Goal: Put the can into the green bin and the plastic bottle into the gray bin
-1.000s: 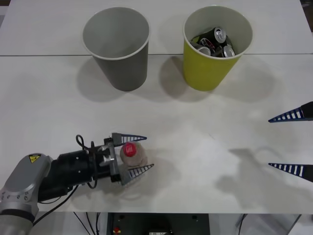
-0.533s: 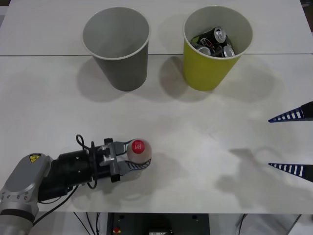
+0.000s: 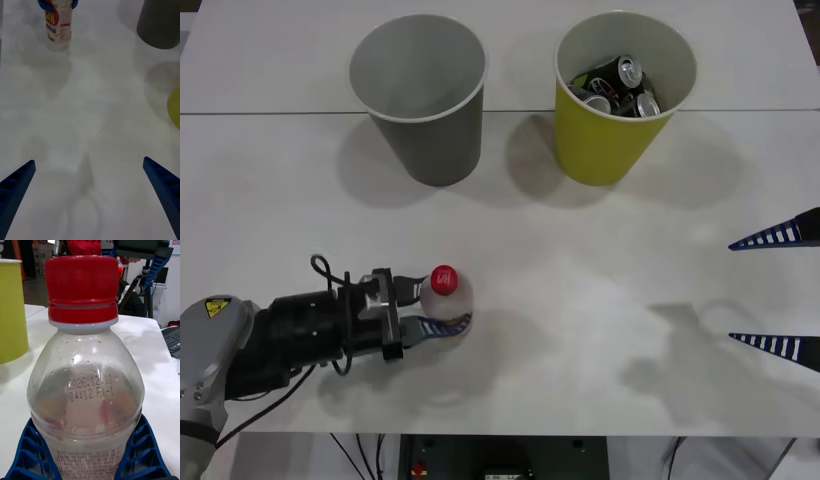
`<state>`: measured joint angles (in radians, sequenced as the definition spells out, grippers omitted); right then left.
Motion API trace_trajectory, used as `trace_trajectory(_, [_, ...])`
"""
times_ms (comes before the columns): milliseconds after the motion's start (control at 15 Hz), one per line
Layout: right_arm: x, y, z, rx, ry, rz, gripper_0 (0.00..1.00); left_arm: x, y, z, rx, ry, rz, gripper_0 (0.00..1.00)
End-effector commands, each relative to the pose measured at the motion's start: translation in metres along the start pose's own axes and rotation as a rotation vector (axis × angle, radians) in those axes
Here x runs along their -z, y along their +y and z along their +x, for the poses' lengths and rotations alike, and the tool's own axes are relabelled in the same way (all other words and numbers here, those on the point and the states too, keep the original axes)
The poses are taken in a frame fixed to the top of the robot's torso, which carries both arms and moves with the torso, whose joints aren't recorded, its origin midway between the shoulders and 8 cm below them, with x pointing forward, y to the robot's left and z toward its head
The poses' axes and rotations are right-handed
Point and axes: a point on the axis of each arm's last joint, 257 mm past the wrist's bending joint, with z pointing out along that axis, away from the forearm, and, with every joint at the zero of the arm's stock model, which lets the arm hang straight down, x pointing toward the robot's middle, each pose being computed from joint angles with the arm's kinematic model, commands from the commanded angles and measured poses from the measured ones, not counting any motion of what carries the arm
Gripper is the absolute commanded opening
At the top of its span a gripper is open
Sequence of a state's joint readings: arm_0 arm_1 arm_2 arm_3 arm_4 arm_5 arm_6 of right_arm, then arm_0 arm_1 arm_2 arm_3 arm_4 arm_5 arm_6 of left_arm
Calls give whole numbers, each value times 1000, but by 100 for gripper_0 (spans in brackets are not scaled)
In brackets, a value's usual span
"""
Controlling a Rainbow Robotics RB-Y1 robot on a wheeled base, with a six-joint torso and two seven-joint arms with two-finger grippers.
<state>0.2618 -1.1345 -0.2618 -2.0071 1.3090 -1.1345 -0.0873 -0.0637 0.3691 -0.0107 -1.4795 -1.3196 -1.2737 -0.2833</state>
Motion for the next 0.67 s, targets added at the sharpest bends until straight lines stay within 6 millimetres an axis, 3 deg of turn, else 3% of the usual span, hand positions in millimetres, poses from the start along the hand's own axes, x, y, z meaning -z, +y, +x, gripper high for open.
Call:
trace_trajectory(67, [0,0,0,0,0,0,100,19,11,-7,78,36,-8,0])
trace_trajectory(400, [0,0,0,0,0,0,100,60,30,-5,132,232,-80,0])
trace_trajectory(667, [0,0,0,0,0,0,100,104,38,-16,189,445,-130,0])
